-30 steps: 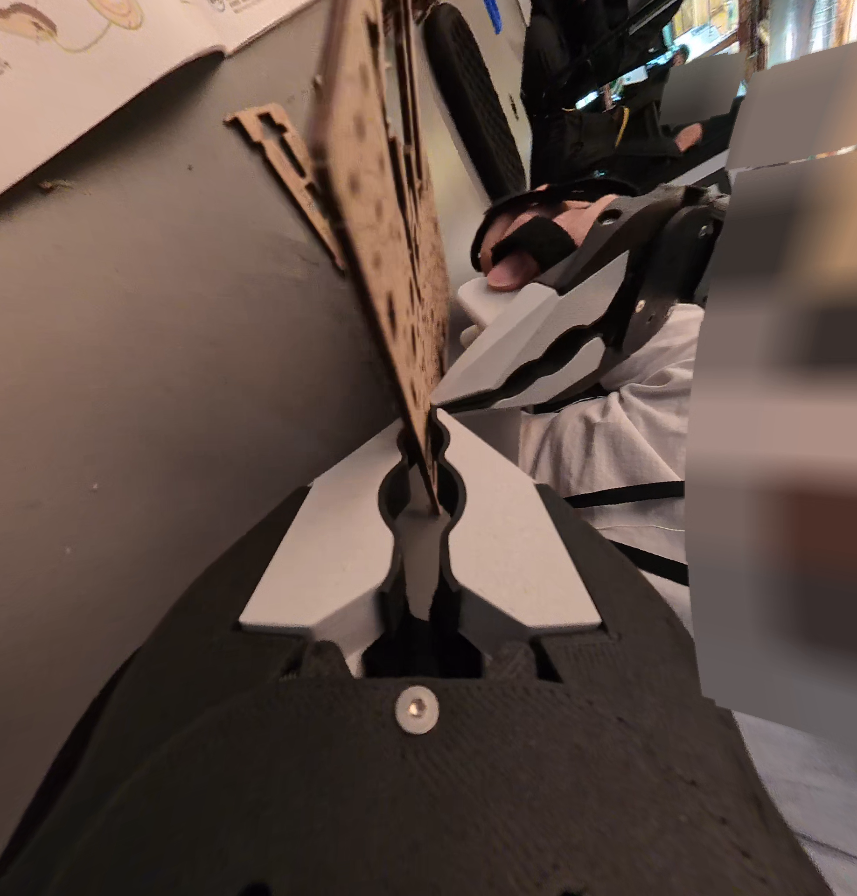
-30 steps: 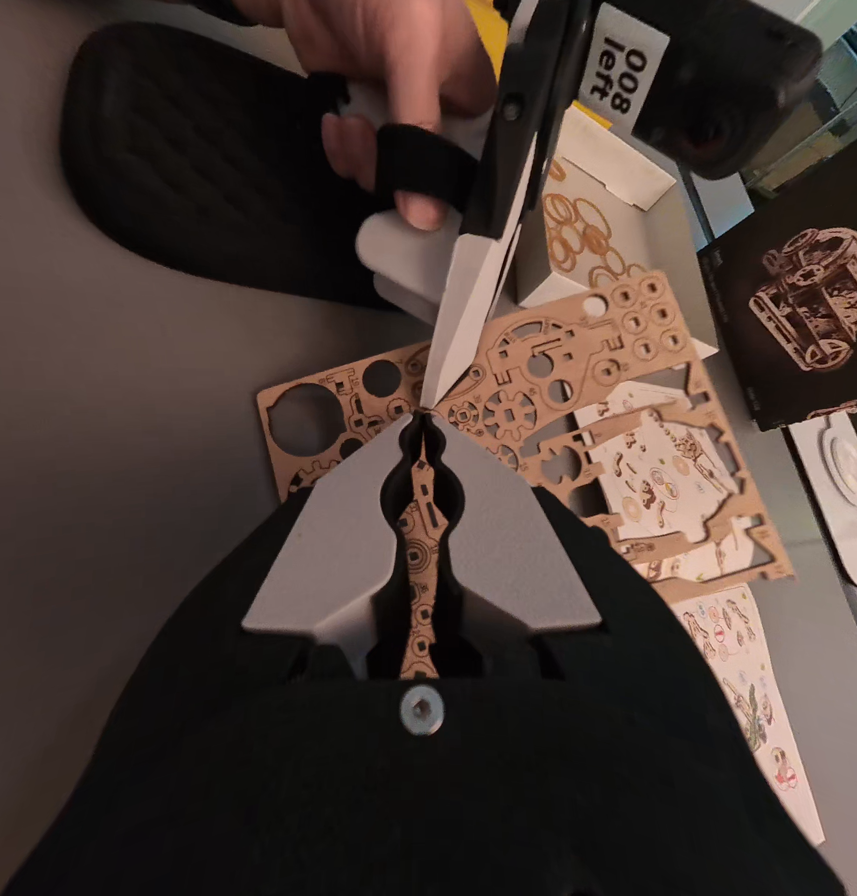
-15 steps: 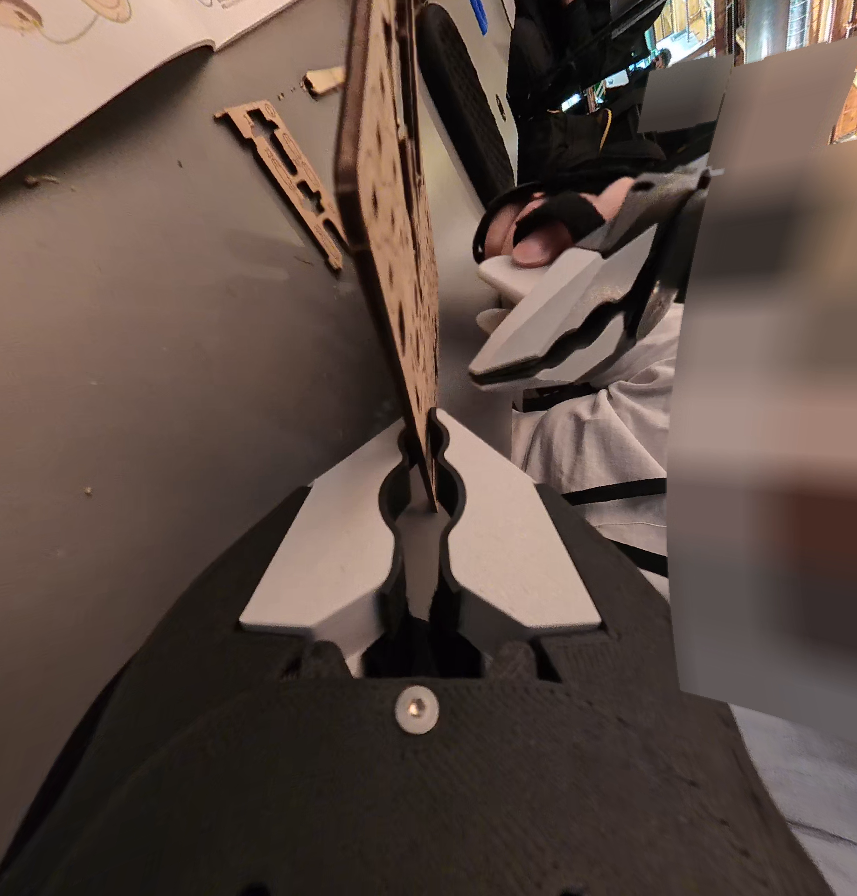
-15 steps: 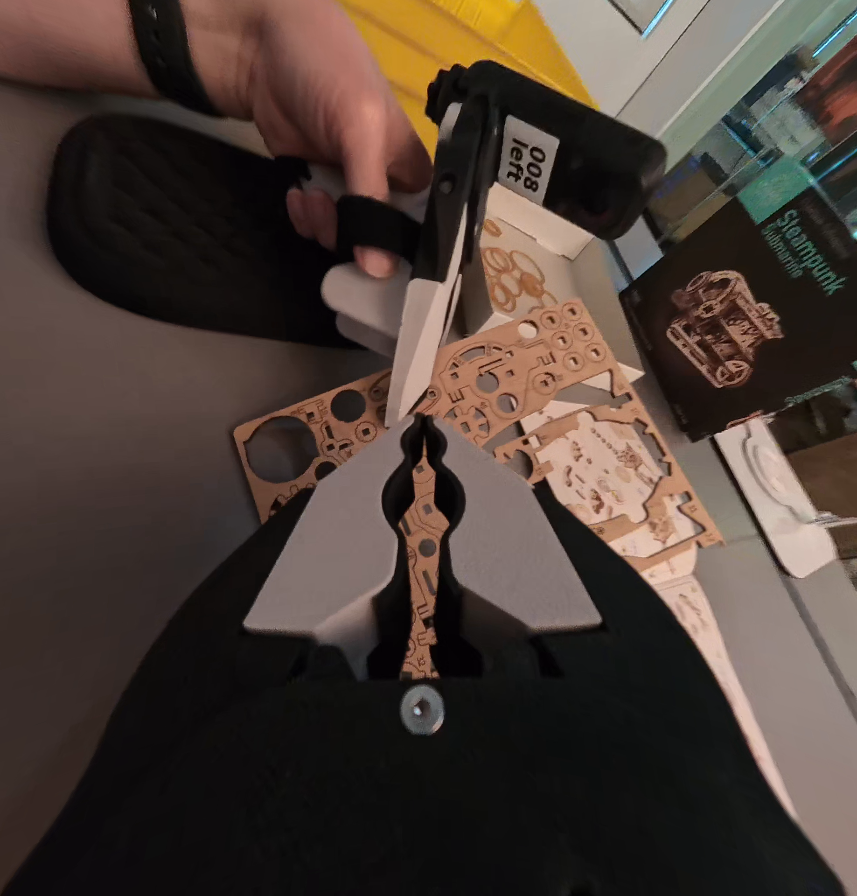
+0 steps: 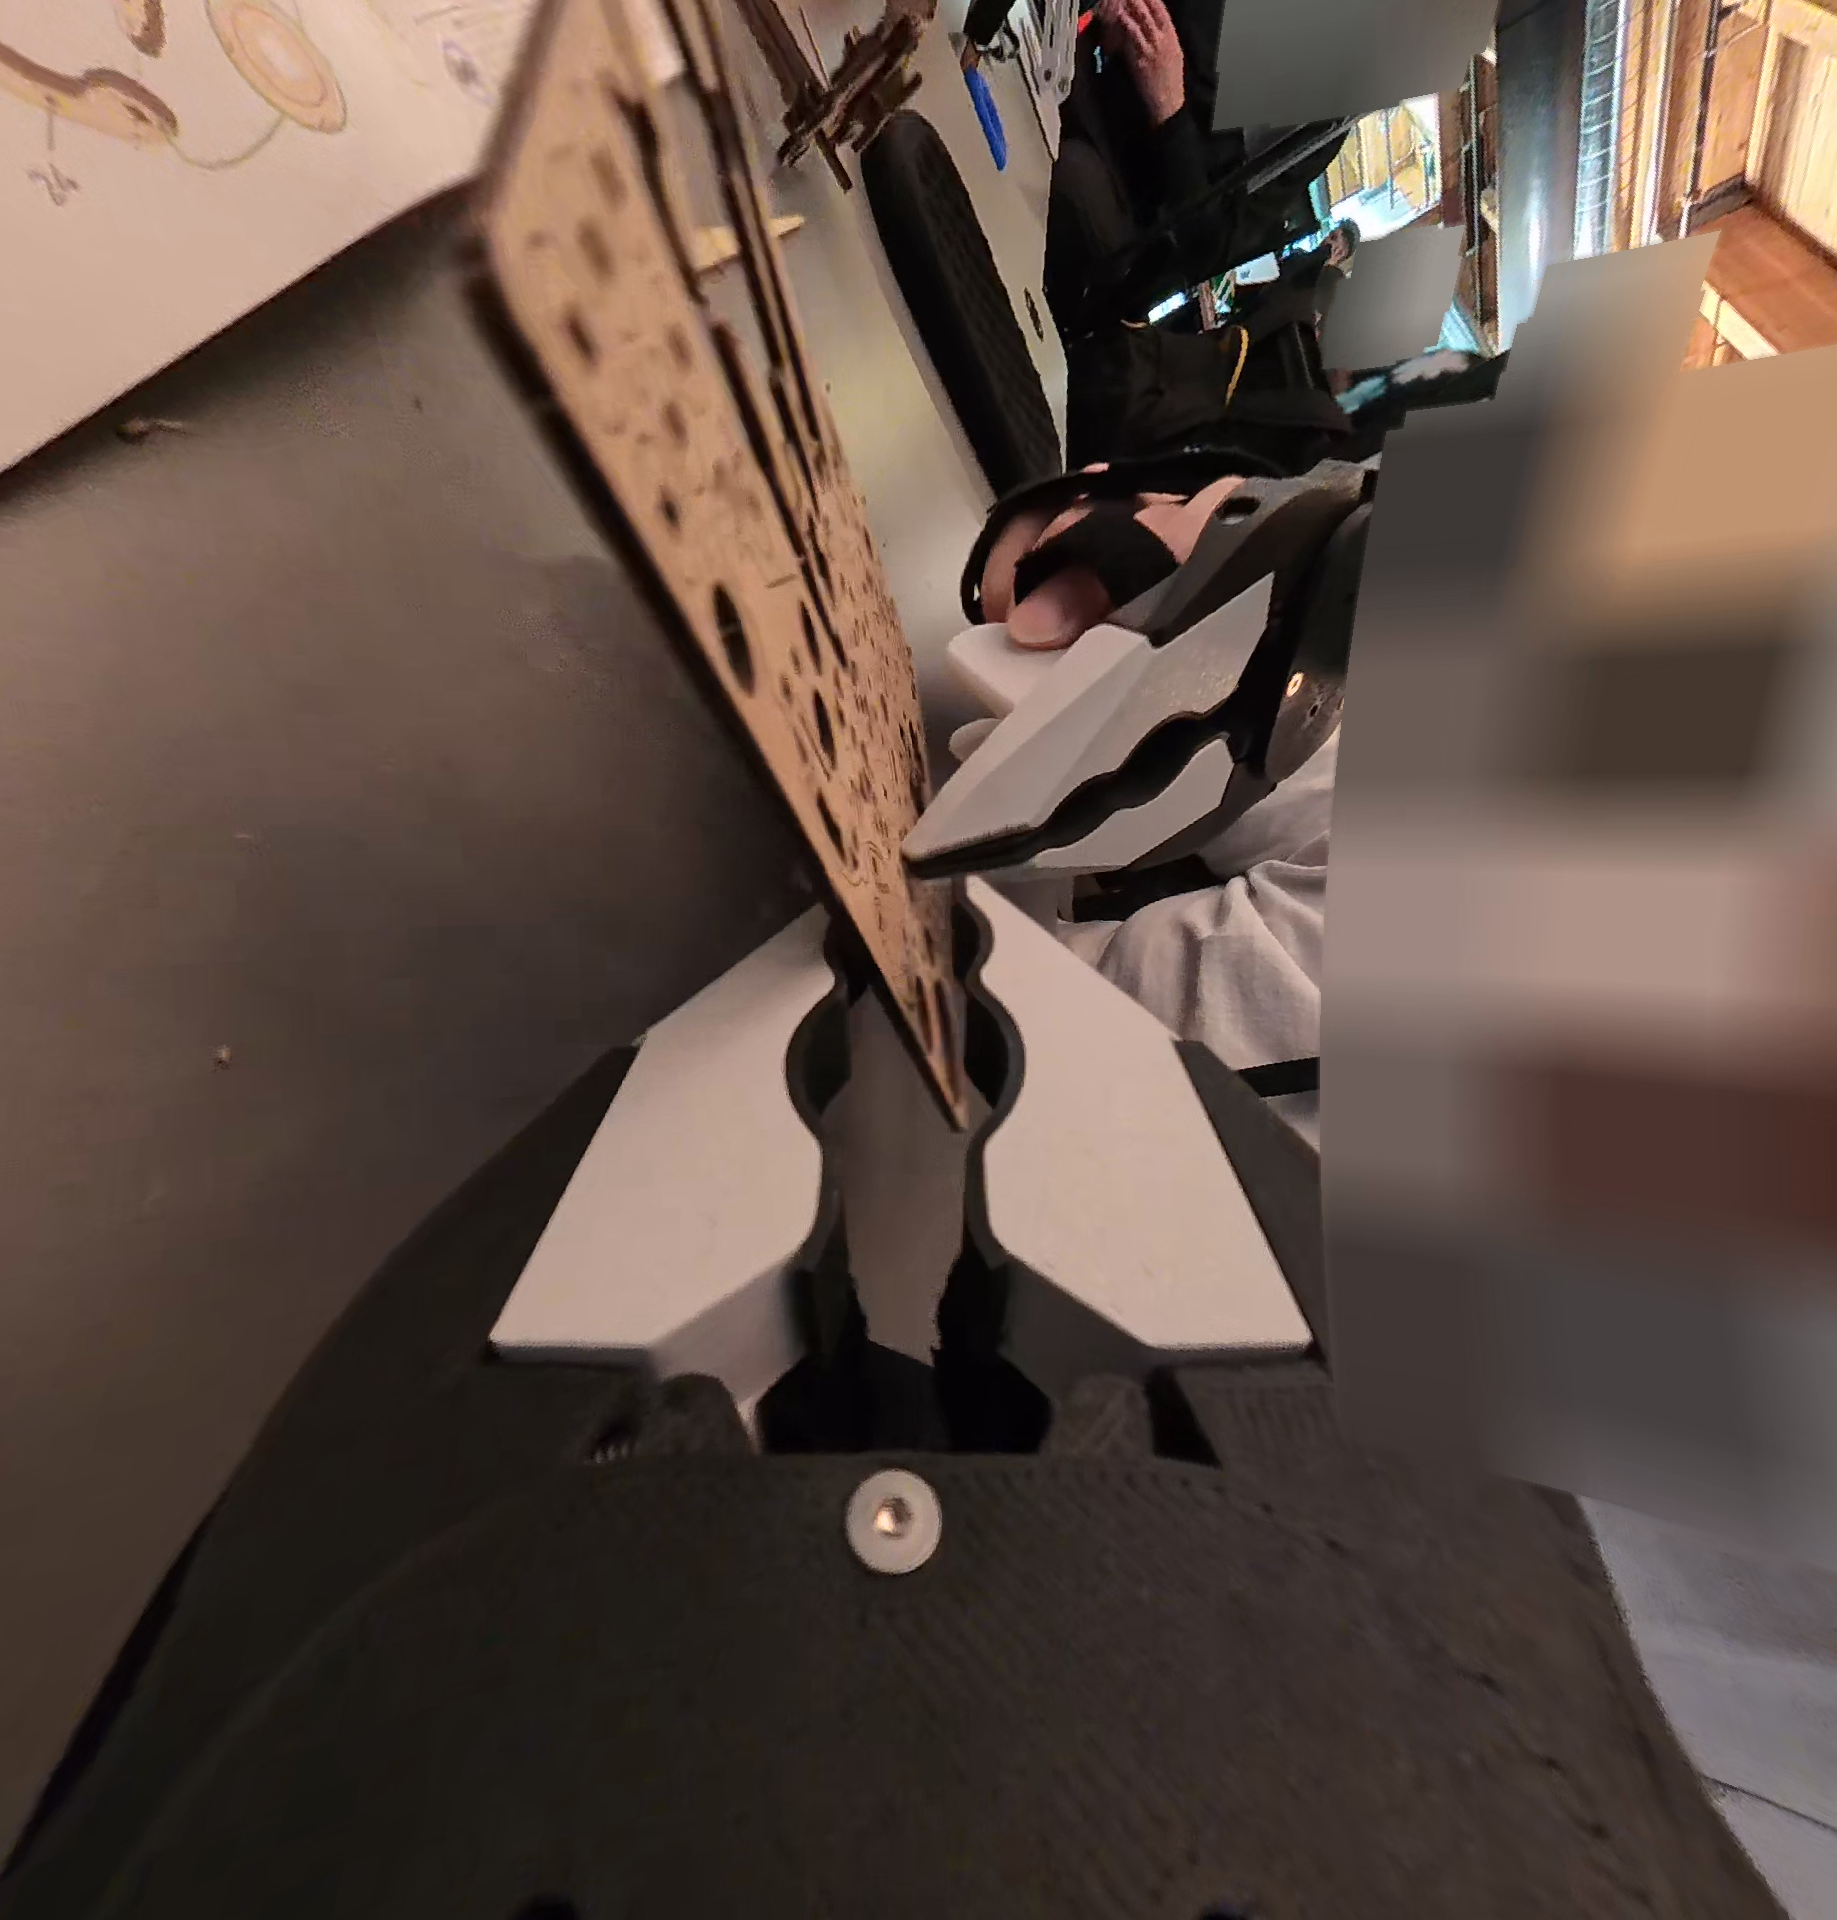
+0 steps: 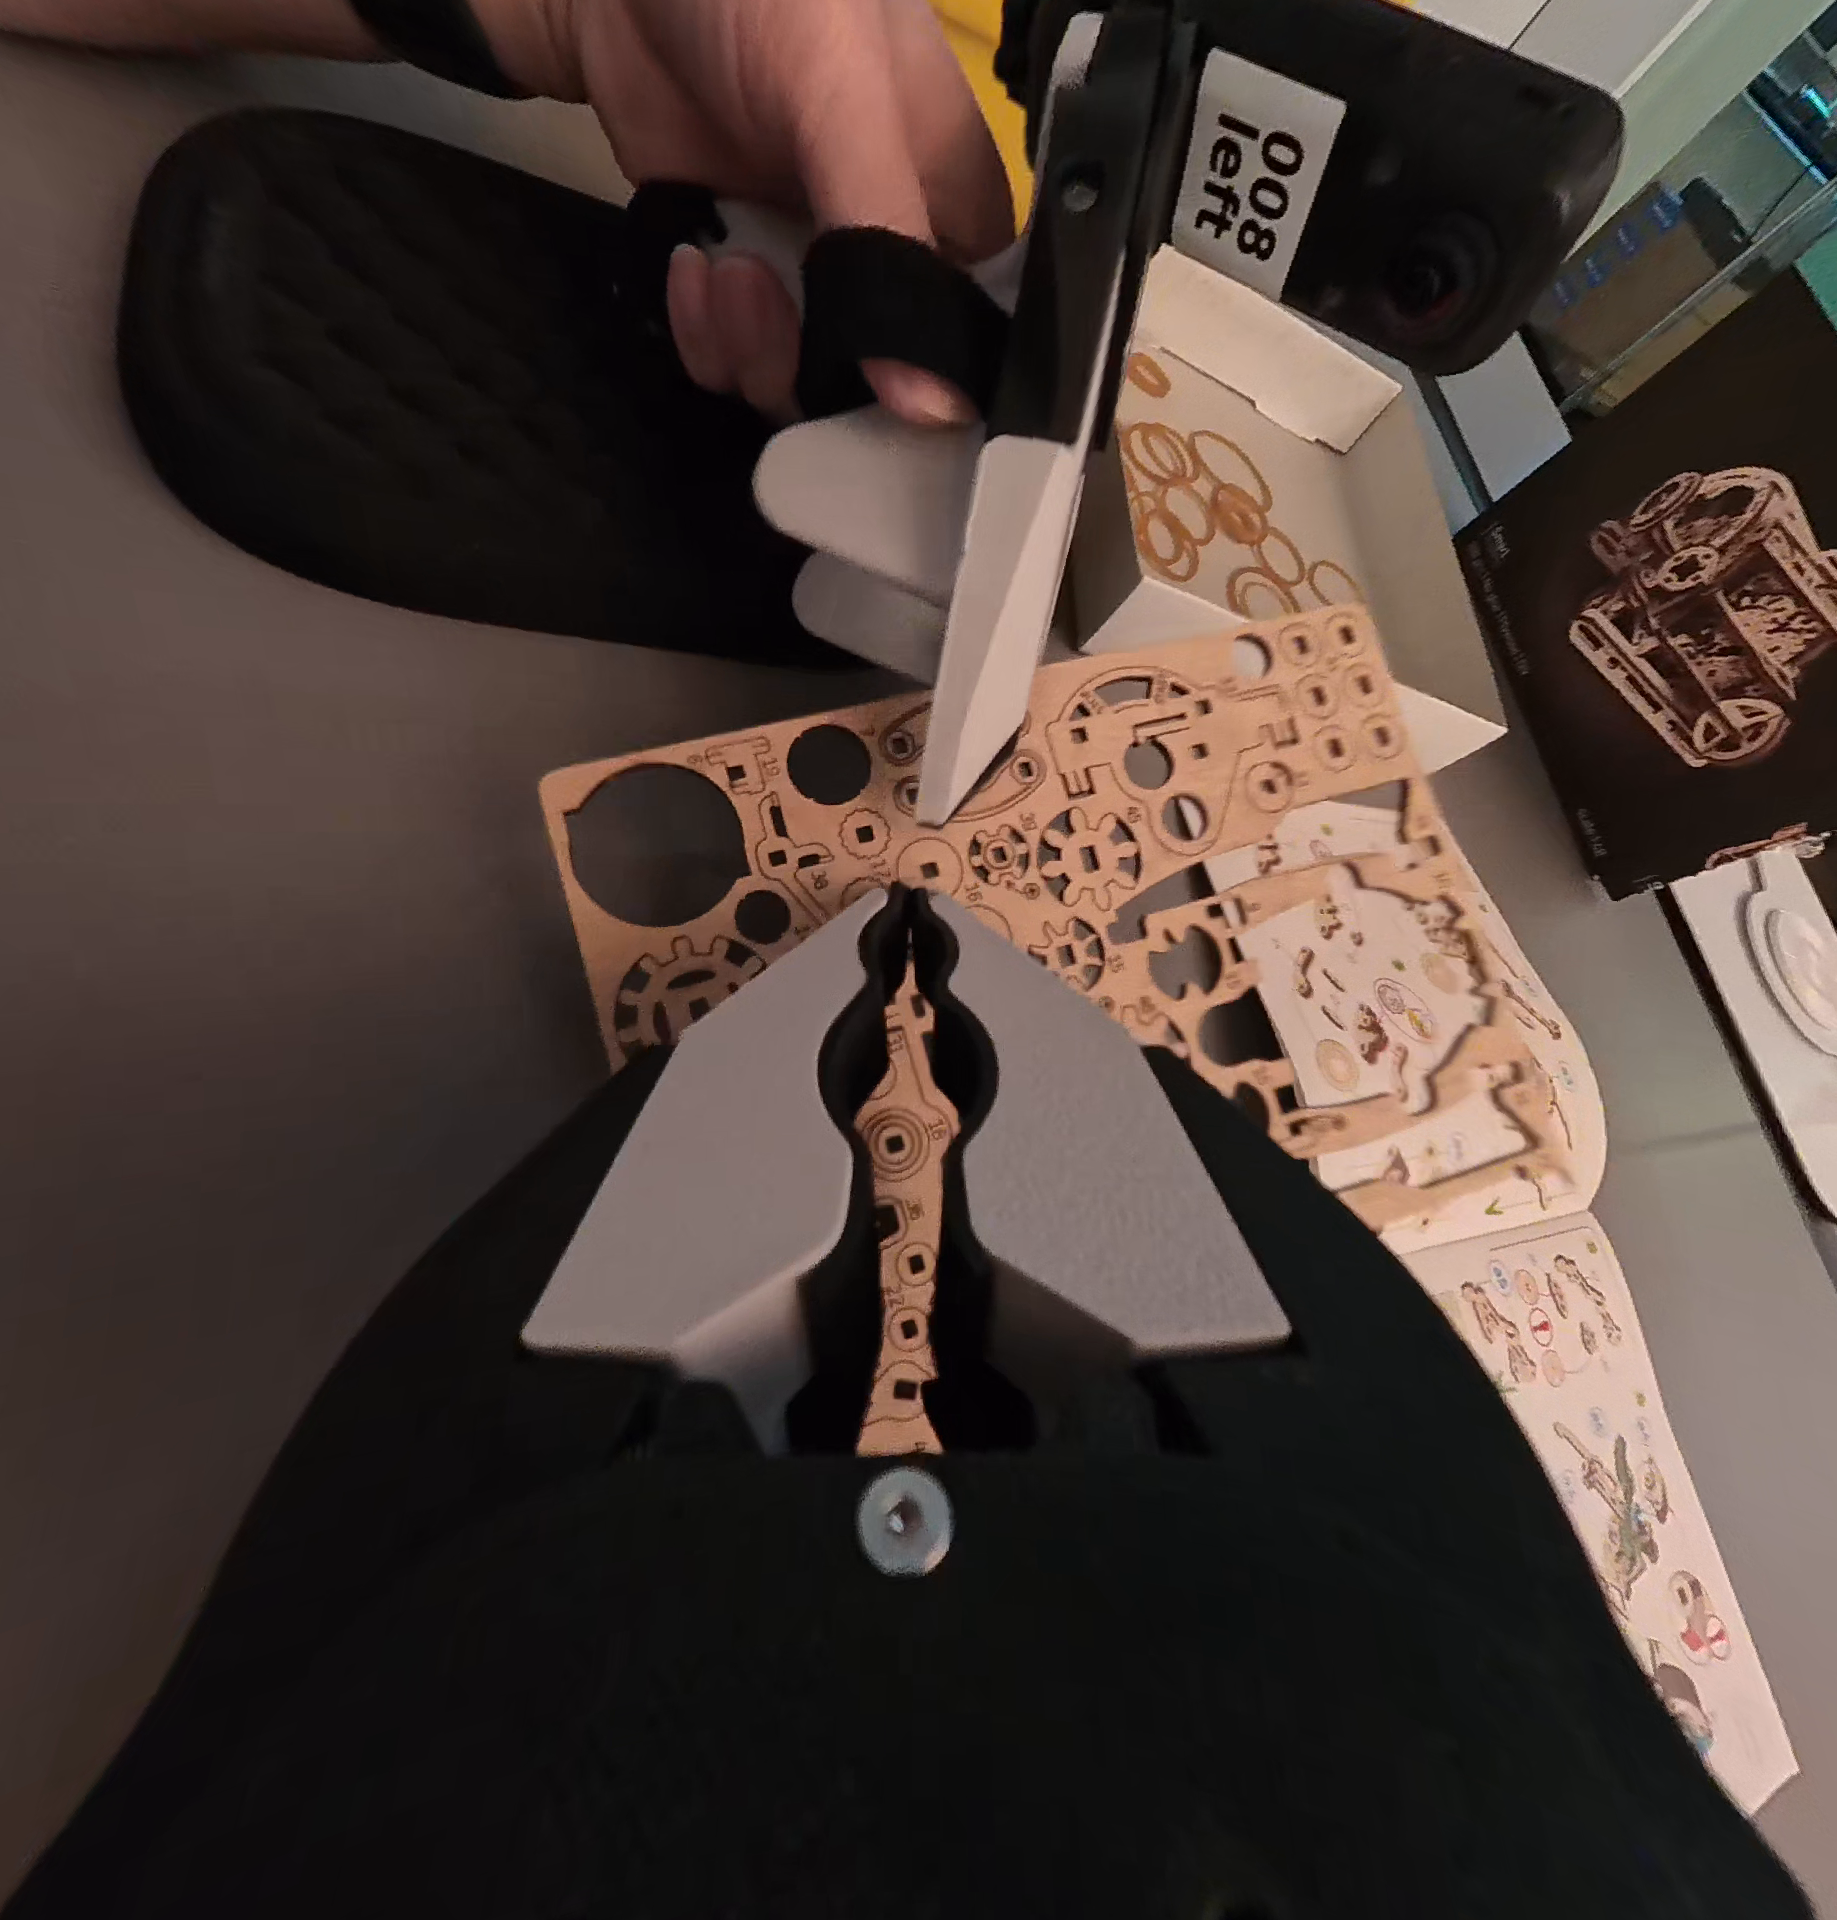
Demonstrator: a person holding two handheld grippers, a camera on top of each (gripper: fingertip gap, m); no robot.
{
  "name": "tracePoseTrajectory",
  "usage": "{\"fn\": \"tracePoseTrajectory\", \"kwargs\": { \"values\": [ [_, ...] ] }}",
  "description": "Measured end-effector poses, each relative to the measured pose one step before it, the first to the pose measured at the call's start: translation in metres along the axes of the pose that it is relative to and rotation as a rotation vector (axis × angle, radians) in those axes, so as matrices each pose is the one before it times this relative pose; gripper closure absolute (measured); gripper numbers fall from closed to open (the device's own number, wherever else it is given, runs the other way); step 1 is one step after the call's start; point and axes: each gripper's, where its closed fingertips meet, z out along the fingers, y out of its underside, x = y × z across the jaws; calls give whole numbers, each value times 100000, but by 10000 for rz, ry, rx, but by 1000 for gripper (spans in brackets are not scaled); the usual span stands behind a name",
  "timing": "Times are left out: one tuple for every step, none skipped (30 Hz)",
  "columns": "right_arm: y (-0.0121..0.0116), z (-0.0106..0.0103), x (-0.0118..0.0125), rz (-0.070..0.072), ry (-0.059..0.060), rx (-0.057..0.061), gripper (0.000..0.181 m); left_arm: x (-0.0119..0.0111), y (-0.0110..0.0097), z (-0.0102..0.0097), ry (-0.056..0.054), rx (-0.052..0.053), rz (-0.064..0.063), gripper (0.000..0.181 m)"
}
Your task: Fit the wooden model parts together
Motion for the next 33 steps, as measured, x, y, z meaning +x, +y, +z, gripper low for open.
{"fn": "tracePoseTrajectory", "kwargs": {
  "values": [
    [60,53,-75,-27,-22,-27,181,58,-114,-71,91,74,-68,167],
    [41,51,-54,-22,-12,-28,181,13,-149,-101,69,106,-96,168],
    [35,48,-49,-20,-7,-20,181,-78,-132,-91,21,95,-99,169],
    [-65,8,-18,-20,17,31,181,-142,-60,-73,-27,49,-89,173],
    [-104,-44,58,-27,52,53,181,-183,-17,-35,-52,23,-51,179],
    [-90,-57,60,-7,42,51,181,4,-20,-10,41,13,-31,180],
    [-11,-27,22,6,-1,21,181,14,0,-1,46,-6,-47,180],
    [11,4,3,23,-17,12,181,-9,-15,-7,0,14,-9,181],
    [34,11,25,20,-7,1,181,4,-28,0,-2,17,0,180],
    [-6,-3,6,13,-11,27,181,15,-3,-2,20,2,-16,180],
    [-20,-26,7,12,-3,24,181,30,-20,-7,34,7,-19,180],
    [-13,-11,23,-2,9,14,181,74,-24,-15,62,10,-29,178],
    [32,-4,34,-9,16,-14,181,101,-44,-14,87,16,-58,175],
    [18,8,11,-24,14,-12,181,66,-30,-12,65,6,-47,174],
    [20,8,9,-20,14,-13,181,19,-37,0,24,19,-22,173],
    [28,9,3,-35,12,-17,181,-10,-61,-27,3,40,-19,173],
    [20,-2,-12,-26,3,2,181,-33,-109,-36,-5,67,-19,174],
    [13,-13,-9,-1,-6,10,181,-27,-90,-53,4,65,-37,175],
    [-35,-22,-19,12,-15,31,181,-51,-92,-62,-3,62,-39,178],
    [-59,-30,-27,16,-30,44,181,-20,-116,-81,16,86,-19,179],
    [31,-1,-43,-11,-24,-14,181,-31,-61,-57,-2,34,-27,179],
    [42,16,-30,-48,4,-15,181,-69,7,-4,-46,-5,6,180],
    [32,15,-21,-59,8,-20,181,-44,50,34,-35,-34,15,180],
    [20,-9,-35,-48,-1,0,181,-16,27,12,-11,-21,25,180],
    [-21,-6,-26,-21,-10,24,181,0,26,2,-9,-17,19,180],
    [-17,-13,-33,-1,-25,30,181,-20,11,10,-18,-10,12,180],
    [-26,-29,-7,15,-21,42,181,-5,34,21,-16,-20,9,180],
    [-38,-26,24,59,-15,56,181,15,108,37,-18,-71,28,180],
    [-61,-43,14,110,-40,86,181,-4,146,75,-36,-98,42,180],
    [-47,-67,123,176,-19,90,181,-54,178,92,-85,-105,56,180],
    [-50,-78,79,194,-63,94,181,26,119,78,-53,-75,83,181],
    [-57,-98,71,176,-74,89,181,-10,147,72,-66,-94,65,181],
    [-34,-133,83,136,-51,57,181,24,150,69,-41,-82,28,181]
  ]
}}
